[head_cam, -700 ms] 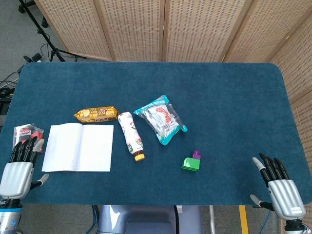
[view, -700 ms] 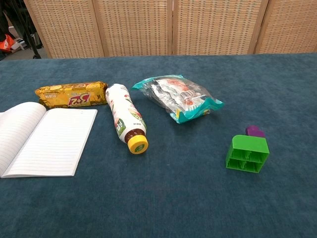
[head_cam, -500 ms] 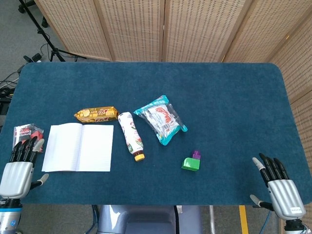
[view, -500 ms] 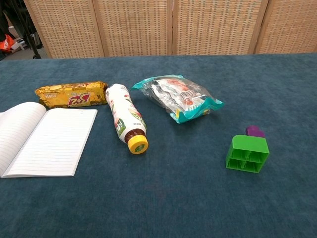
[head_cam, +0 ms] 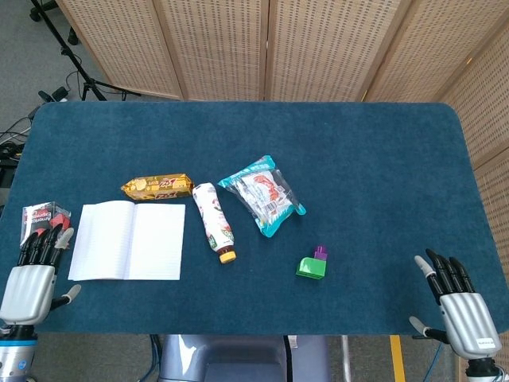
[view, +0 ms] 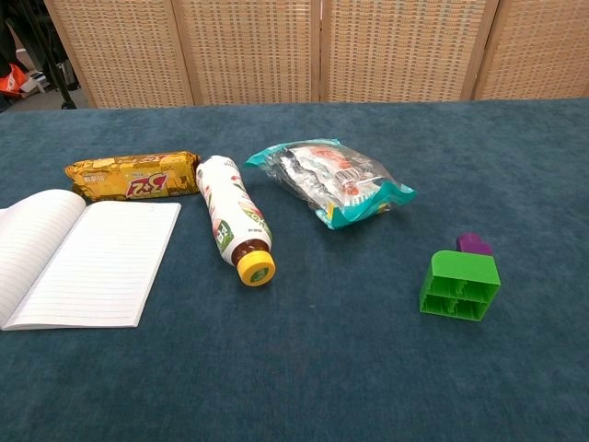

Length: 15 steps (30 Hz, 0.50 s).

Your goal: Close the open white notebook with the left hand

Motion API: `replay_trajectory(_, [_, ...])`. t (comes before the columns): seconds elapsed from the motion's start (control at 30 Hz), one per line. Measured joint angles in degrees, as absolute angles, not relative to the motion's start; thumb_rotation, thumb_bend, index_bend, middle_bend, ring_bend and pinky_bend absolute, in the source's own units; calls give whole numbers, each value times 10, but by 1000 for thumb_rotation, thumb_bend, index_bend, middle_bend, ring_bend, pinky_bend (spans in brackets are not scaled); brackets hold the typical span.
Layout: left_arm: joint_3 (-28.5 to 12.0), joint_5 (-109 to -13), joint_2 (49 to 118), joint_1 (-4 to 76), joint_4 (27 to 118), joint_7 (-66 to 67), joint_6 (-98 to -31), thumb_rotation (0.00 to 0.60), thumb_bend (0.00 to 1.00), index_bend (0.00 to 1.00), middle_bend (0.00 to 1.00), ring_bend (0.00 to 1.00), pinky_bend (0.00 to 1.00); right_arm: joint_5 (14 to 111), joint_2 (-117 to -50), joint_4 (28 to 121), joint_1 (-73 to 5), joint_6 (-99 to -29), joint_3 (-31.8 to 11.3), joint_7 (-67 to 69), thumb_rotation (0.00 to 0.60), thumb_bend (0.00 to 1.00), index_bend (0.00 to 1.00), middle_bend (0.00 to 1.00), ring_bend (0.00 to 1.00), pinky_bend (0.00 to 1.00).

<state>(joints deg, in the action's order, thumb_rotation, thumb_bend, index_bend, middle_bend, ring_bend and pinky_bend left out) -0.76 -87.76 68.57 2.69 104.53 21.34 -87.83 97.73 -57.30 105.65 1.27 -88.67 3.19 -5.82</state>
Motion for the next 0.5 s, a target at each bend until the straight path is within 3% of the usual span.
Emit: replay_trajectory(0.5, [-4, -877, 707, 28, 997, 200, -871, 600, 130, 0, 0, 0, 0, 983, -571, 1055, 15, -893, 32, -52, 600, 41, 0, 0, 0, 0])
